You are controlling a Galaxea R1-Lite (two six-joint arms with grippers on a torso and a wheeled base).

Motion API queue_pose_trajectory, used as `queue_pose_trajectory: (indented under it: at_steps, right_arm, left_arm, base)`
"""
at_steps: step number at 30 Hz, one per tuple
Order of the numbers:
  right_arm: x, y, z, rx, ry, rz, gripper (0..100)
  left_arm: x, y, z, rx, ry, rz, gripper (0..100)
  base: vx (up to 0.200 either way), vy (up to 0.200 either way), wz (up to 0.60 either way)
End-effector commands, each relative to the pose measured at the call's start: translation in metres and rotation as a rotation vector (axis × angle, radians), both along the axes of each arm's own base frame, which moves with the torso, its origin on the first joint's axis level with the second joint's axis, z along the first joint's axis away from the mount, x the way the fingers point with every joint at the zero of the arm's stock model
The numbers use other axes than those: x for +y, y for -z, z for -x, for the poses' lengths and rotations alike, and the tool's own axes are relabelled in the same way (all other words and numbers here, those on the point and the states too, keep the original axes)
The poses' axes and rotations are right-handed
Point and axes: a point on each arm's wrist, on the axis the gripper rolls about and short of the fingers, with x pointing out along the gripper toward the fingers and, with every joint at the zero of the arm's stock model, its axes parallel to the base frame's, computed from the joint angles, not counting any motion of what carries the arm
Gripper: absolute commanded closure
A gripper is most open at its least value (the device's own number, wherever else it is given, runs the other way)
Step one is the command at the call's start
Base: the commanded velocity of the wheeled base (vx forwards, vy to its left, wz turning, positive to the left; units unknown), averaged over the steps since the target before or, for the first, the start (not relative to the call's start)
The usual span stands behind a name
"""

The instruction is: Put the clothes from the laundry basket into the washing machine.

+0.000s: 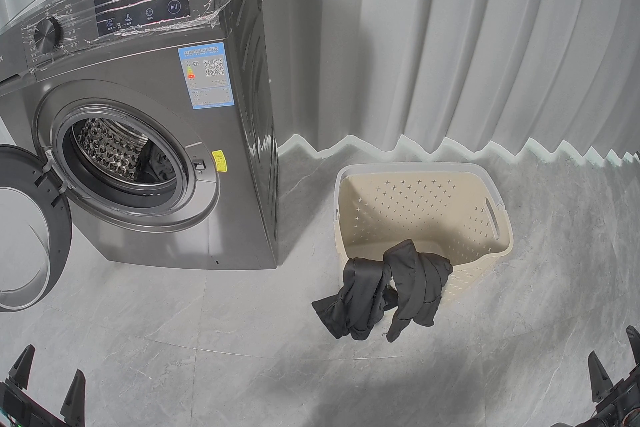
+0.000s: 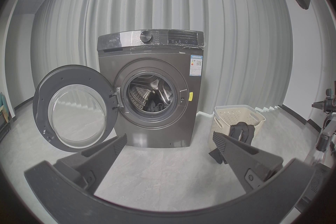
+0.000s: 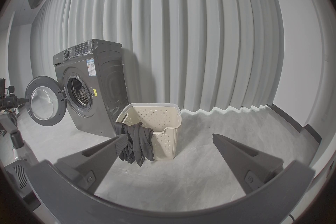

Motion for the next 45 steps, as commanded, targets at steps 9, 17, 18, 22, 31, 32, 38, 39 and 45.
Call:
queue_pose_trajectory:
  at_steps: [9,17,18,22,31,32,38,39,45]
  right_arm:
    - [0.0,0.002,0.0,0.0,-0.004,-0.005,0]
    - [0.0,-0.05,0.017,-0.216,-0.011,-0.046,0]
    - [0.0,-0.063,0.022,-0.235,-0.017,-0.049,0]
    - [0.001,-0.08,0.021,-0.074,-0.09,-0.05,0]
    - [0.01,-0.069,-0.044,0.322,-0.482,-0.011,0]
    - [0.011,-0.069,-0.054,0.355,-0.503,0.01,0]
    - [0.026,-0.064,-0.112,0.478,-0.614,0.047,0]
    - [0.03,-0.063,-0.122,0.494,-0.627,0.046,0]
    - [0.054,-0.053,-0.173,0.542,-0.618,0.009,0]
  left_arm:
    - [0.0,0.005,0.0,0.002,-0.001,-0.003,0]
    - [0.0,0.005,0.0,0.0,-0.001,0.006,0]
    - [0.0,0.005,0.0,-0.001,0.001,0.004,0]
    - [0.0,0.005,0.0,0.002,0.001,-0.008,0]
    - [0.0,0.005,0.0,-0.001,0.003,-0.003,0]
    - [0.0,0.005,0.0,0.0,0.003,-0.002,0]
    - [0.0,0.005,0.0,0.0,0.003,0.004,0]
    - [0.0,0.005,0.0,-0.001,0.003,0.004,0]
    - [0.0,0.005,0.0,0.0,0.003,0.004,0]
  base:
    - [0.0,-0.022,0.0]
    - [0.0,-0.125,0.0]
    - [0.0,0.0,0.0]
    - [0.0,0.0,0.0]
    - [0.0,0.0,0.0]
    - [0.0,0.0,0.0]
    - [0.0,0.0,0.0]
    - [0.0,0.0,0.0]
    - [0.0,0.0,0.0]
